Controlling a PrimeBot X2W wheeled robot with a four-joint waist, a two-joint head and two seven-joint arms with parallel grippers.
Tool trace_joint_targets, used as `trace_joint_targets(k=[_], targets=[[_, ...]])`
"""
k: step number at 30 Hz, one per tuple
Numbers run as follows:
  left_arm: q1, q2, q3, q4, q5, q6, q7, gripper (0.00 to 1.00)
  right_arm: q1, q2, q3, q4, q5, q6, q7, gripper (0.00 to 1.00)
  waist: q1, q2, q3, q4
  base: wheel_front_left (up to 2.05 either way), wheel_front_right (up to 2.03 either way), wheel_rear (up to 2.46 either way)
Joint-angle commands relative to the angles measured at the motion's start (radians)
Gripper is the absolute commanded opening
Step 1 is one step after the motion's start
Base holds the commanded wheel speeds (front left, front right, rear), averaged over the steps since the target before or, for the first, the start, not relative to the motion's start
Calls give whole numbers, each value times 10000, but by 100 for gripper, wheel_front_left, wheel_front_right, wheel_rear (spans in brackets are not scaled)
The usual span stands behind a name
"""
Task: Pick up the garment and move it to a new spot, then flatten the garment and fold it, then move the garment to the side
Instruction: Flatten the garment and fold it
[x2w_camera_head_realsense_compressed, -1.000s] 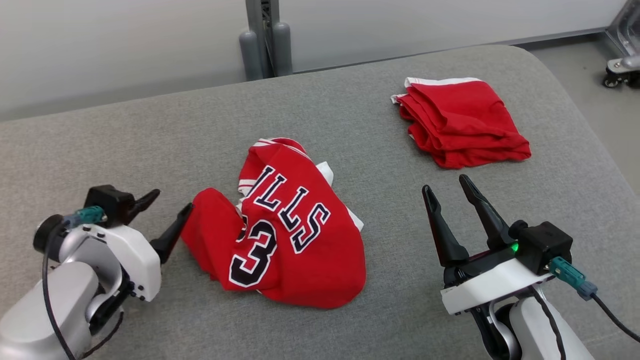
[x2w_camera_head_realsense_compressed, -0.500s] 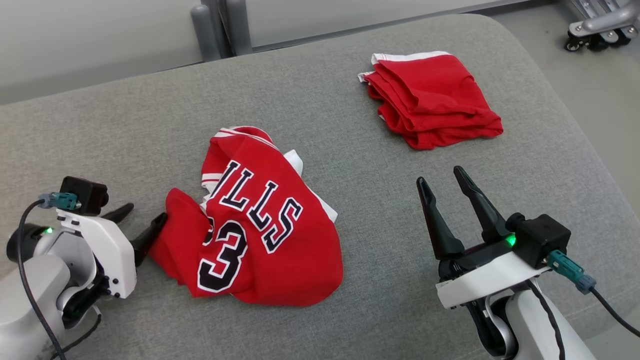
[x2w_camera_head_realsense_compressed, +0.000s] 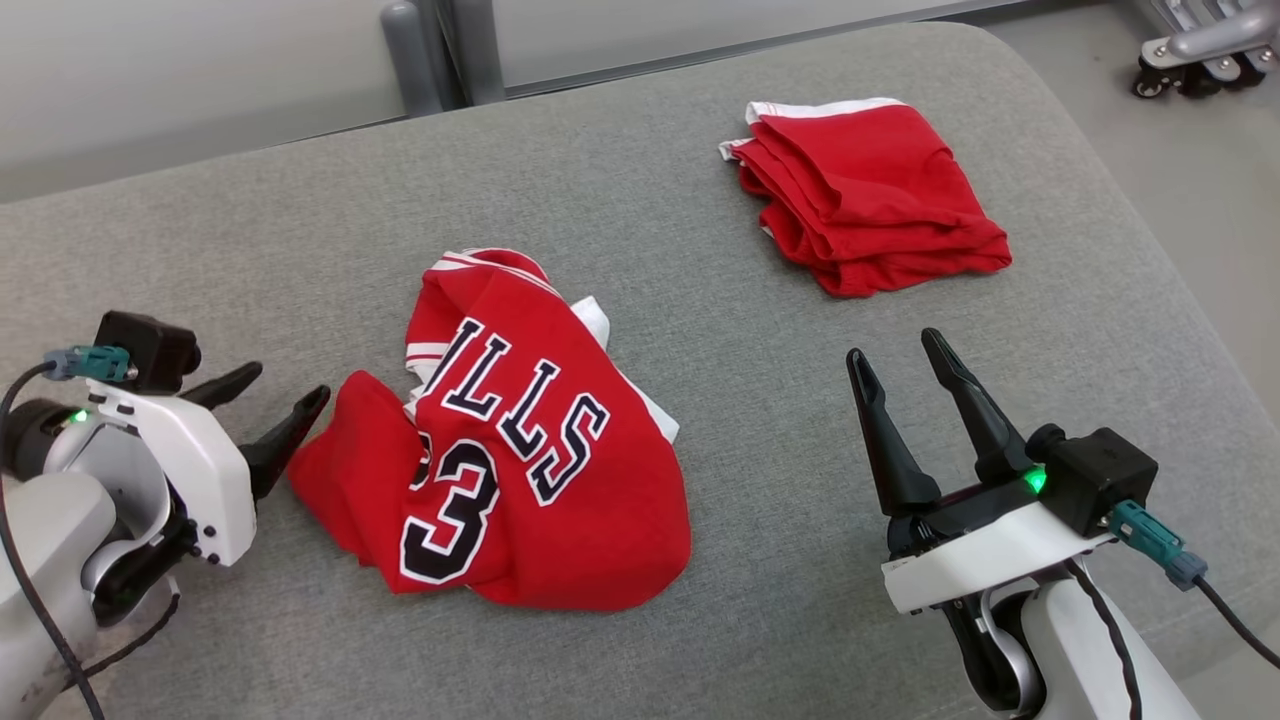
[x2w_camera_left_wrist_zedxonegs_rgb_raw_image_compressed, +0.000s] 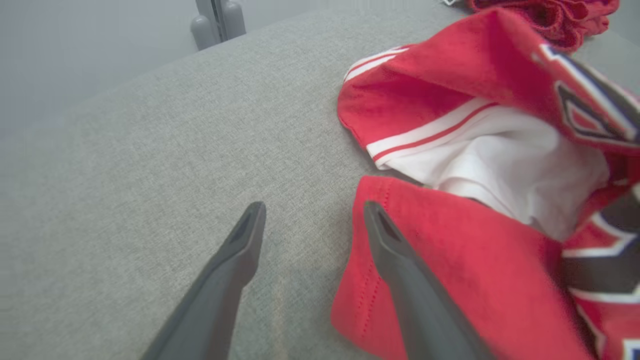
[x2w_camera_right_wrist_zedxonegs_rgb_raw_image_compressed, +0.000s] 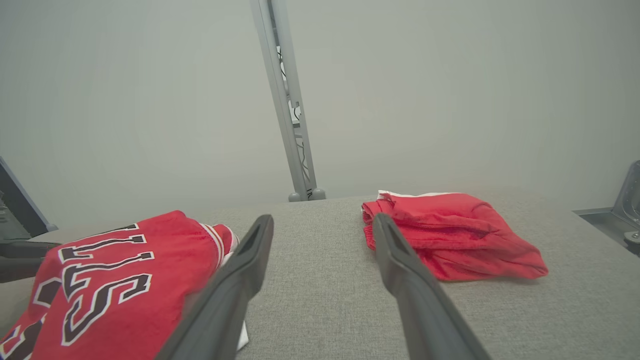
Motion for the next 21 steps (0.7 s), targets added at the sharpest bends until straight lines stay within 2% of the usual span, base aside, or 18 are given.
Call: trace_joint_targets(k=[1, 9, 21], targets=[[-231, 84, -79, -139, 10, -5, -159, 100, 53, -34, -15, -57, -34, 1, -17, 100, 0, 0, -60, 106, 0, 0, 0], [-147, 4, -434, -1233, -331, -5, 105, 100, 41, -35, 6, 46, -82, 1, -17, 100, 0, 0, -133, 474, 0, 0, 0], [332, -703, -566, -313, -570, -5, 665, 100, -174, -37, 166, 164, 2, 1, -17, 100, 0, 0, 82, 304, 0, 0, 0]])
